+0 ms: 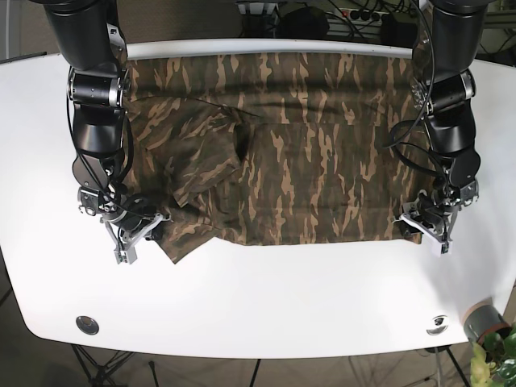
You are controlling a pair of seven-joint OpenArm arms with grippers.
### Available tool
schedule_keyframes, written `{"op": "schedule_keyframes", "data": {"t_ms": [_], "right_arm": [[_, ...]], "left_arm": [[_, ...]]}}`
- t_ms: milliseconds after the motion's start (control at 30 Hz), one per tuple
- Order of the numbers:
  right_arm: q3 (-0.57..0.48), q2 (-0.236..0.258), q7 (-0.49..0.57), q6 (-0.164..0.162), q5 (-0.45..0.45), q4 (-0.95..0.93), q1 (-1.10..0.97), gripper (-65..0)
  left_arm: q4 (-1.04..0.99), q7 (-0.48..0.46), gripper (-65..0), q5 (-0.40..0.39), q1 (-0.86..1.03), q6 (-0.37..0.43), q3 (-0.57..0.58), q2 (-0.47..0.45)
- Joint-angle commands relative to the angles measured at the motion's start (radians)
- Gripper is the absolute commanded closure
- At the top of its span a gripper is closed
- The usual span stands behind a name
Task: Fold the T-shirt properly
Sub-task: 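Move the left gripper to the shirt's opposite edge and grasp it, then lift the shirt edge with both grippers and fold it over the shirt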
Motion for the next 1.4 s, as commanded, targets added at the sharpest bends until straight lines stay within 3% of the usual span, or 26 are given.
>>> {"op": "schedule_keyframes", "data": {"t_ms": [0, 100, 233, 500, 667, 900, 1167, 1367], "right_arm": [[-0.001, 0.009, -0.014, 0.002, -0.007, 0.009, 0.023, -4.1], [0.001, 0.012, -0.011, -0.002, -0.007, 0.023, 0.025, -4.1], [0.002, 0.012, -0.017, -0.023, -0.005, 0.147, 0.006, -4.1], [0.010, 0.021, -0.165, -0.021, -0.005, 0.411, -0.063, -2.4], [0.119, 0.010, -0.277, -0.017, -0.005, 0.589, -0.121, -2.4], [0.165, 0.009, -0.384, -0.015, 0.001, 0.792, -0.210, -2.4], [0.240, 0.010, -0.528, -0.021, 0.161, 1.060, -0.342, -2.4], [0.254, 0.009, -0.550, -0.023, 0.187, 1.128, -0.422, -2.4]], "left_arm": [[0.005, 0.001, -2.8, 0.007, -0.016, -0.007, -0.004, -0.010], [0.033, 0.001, 0.0, 0.005, -0.015, -0.028, -0.004, -0.010], [0.113, 0.013, 0.0, 0.005, 0.008, -0.131, -0.034, -0.018], [0.352, 0.208, 0.0, 0.005, 0.050, -0.239, -0.154, 0.010], [0.513, 0.289, 0.0, 0.007, 0.103, -0.249, -0.208, 0.039], [0.705, 0.364, 0.0, 0.005, 0.188, -0.249, -0.222, 0.068], [0.891, 0.364, 0.0, 0.005, 0.320, -0.249, -0.218, 0.069], [0.938, 0.383, 0.0, 0.005, 0.376, -0.249, -0.217, 0.069]]}}
